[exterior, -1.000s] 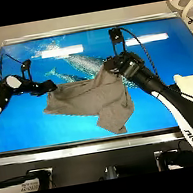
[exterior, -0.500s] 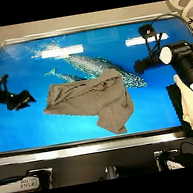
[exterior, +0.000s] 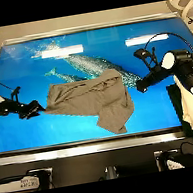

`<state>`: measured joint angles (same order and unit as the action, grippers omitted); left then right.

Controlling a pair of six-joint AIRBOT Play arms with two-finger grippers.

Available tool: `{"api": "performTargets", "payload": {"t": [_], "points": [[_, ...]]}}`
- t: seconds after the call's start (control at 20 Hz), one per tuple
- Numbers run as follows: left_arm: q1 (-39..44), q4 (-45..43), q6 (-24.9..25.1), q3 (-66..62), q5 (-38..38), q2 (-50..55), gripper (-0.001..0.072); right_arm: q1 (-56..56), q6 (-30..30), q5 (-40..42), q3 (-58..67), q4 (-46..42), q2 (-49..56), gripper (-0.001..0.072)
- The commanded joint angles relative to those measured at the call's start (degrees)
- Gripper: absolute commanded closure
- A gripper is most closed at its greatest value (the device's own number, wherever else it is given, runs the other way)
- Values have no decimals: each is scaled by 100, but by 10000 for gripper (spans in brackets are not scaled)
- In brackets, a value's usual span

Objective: Fold the shirts.

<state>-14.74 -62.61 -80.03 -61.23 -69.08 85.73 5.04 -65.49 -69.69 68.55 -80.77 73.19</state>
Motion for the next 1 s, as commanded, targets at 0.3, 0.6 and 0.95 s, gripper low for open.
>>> {"api": "performTargets", "payload": {"t": [0.3, 0.6, 0.95], "points": [[234, 181, 68, 90, 501, 413, 446, -11, 87, -382, -83, 63, -4, 205], [232, 247, 328, 85, 452, 396, 683, -11, 129, -125, -1484, 887, -4, 152], [232, 249, 361, 87, 262, 232, 683, -17, -234, 1458, -2203, 1123, 240, 183]]}}
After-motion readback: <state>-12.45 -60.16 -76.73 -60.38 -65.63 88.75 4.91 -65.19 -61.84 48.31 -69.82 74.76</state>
